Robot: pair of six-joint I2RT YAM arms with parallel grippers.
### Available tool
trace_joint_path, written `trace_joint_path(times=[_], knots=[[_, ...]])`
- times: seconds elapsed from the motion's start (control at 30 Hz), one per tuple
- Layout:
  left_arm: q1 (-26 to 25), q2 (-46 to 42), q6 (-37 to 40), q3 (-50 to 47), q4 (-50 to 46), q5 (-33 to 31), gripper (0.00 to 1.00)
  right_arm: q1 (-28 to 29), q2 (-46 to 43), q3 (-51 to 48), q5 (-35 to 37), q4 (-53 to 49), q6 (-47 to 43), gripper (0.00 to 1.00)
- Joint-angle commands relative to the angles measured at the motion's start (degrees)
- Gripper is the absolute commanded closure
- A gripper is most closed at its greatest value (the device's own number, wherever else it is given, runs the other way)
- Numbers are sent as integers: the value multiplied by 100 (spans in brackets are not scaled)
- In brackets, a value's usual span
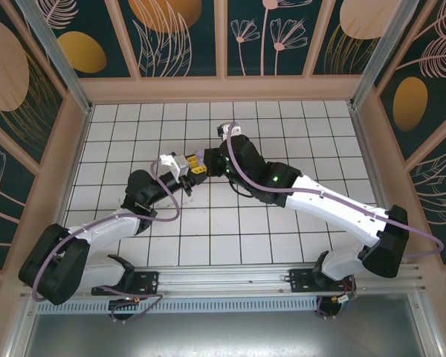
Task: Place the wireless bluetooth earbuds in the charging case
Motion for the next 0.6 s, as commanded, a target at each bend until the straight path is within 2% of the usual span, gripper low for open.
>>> trace_joint_path(times=[0.0,0.33,0.57], knots=[[-63,-202,87,125,604,249,100,-27,109,-95,188,-61,156,90],[-68,-198,93,140,617,295,100,-46,348,6,208,-201,178,90],[-72,-211,105,175,604,238,100,103,438,-30,15,-273,-186,90]])
